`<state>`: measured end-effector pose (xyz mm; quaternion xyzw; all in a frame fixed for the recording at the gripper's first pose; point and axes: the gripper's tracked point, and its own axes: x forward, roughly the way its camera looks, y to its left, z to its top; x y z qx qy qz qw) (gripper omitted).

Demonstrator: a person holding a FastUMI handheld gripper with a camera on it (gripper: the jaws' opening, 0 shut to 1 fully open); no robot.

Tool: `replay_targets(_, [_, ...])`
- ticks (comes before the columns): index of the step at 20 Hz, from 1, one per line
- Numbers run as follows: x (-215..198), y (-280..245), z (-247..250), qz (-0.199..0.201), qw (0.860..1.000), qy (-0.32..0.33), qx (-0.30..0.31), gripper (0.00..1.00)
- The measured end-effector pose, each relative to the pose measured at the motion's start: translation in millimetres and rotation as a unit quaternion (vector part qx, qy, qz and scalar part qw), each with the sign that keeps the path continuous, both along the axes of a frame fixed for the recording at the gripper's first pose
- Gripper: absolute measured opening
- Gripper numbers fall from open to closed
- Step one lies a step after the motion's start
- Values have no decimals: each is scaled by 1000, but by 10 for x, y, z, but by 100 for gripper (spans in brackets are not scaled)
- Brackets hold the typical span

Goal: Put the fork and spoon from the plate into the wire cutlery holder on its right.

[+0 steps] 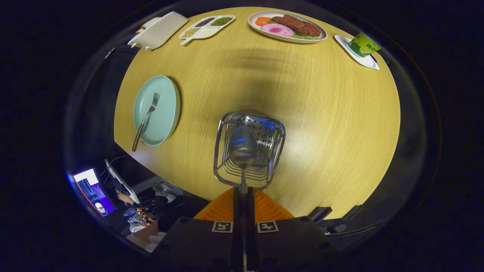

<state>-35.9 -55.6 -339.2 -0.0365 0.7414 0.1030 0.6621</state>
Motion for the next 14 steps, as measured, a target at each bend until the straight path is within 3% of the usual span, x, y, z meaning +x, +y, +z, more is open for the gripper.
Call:
replay_targets(5, [54,-1,52,-9,1000,-17,5,17])
replay_targets(6, [90,-29,90,-12,1000,-27,2,35])
replay_targets(7, [124,-48,135,-21,999,-40,6,40])
replay_targets(10, [282,-48,357,-46,994,-94,22,90])
replay_targets(11, [337,-52,447,-53,991,-118,26,96])
replay_targets(14, [492,11,773,-91,977,-186,47,100])
